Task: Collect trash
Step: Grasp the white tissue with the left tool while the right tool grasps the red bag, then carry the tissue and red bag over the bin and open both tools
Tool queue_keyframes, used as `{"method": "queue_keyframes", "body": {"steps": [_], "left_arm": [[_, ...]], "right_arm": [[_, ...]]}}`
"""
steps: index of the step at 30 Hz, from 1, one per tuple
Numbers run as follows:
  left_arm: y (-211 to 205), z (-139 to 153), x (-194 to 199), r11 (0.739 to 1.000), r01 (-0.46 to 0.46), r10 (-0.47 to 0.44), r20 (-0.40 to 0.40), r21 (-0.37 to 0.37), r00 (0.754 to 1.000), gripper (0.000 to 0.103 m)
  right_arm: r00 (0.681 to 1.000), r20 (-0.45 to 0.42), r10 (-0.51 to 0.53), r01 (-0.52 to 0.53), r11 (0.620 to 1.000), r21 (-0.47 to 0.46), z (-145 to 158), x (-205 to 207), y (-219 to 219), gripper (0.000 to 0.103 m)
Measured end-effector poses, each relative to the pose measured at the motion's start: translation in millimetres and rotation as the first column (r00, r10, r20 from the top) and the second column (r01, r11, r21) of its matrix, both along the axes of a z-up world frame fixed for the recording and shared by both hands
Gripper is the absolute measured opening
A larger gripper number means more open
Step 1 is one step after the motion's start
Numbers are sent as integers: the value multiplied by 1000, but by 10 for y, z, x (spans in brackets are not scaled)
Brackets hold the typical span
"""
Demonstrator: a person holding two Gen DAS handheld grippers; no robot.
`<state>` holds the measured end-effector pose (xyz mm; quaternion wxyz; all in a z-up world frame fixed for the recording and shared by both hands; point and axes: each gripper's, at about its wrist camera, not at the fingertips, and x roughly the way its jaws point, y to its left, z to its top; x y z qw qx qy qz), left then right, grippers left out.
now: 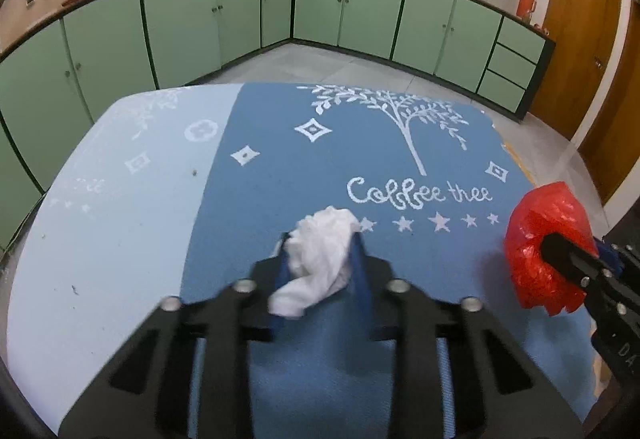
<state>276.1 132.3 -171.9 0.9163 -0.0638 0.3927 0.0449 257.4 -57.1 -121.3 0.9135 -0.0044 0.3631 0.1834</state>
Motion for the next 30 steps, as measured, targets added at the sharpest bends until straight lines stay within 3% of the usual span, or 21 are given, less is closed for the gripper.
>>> {"method": "queue_keyframes", "body": {"steps": [1,5,15,30], "left_arm": [[-3,10,-13,1000,0,0,3,-1,1000,8],[7,144,-179,999,-12,14,47,-45,999,6],[-43,643,-820,998,-17,28,158,-68,987,5],[-546,878,-1441,999,36,-32,165,-24,986,5]], "right_arm": [[1000,0,0,0,1000,1,3,0,3,26],[1000,17,7,-7,1000,4,54,-46,9,26],[997,74,16,-19,999,36,348,-336,-118,26],[995,104,-4,-2,999,53,672,-999,-557,26]]}}
